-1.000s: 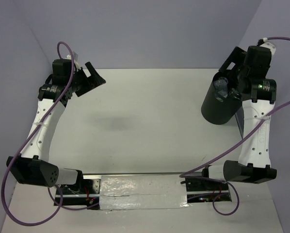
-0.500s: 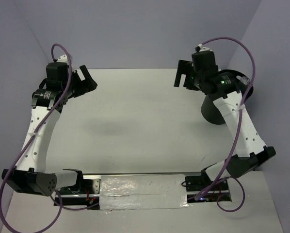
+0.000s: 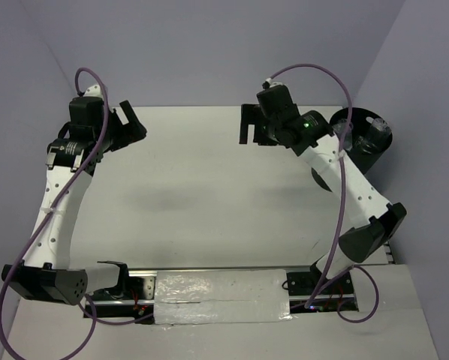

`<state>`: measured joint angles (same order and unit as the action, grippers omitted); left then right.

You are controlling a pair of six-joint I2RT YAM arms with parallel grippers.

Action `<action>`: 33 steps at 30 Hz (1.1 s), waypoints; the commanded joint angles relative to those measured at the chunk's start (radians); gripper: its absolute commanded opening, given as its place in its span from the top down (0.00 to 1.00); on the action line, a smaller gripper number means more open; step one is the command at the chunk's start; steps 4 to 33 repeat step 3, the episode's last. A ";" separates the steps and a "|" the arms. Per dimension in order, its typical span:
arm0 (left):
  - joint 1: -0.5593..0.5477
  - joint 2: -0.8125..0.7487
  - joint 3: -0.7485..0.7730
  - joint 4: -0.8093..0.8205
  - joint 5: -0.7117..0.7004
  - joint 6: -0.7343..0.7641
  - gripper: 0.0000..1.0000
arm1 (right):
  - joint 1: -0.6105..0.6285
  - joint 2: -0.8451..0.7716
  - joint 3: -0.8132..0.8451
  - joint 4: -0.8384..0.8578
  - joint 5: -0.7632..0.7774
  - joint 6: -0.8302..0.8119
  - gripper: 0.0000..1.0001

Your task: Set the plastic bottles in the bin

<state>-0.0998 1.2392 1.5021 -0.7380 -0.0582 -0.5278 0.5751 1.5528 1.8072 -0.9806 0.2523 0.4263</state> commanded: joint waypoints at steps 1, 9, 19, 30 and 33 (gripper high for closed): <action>0.003 -0.012 0.047 0.023 0.008 -0.011 0.01 | 0.017 -0.014 -0.008 0.065 0.018 0.008 0.00; 0.003 -0.012 0.043 0.028 0.009 -0.018 0.01 | 0.017 -0.014 -0.009 0.065 0.030 0.009 0.00; 0.003 -0.012 0.043 0.028 0.009 -0.018 0.01 | 0.017 -0.014 -0.009 0.065 0.030 0.009 0.00; 0.003 -0.012 0.043 0.028 0.009 -0.018 0.01 | 0.017 -0.014 -0.009 0.065 0.030 0.009 0.00; 0.003 -0.012 0.043 0.028 0.009 -0.018 0.01 | 0.017 -0.014 -0.009 0.065 0.030 0.009 0.00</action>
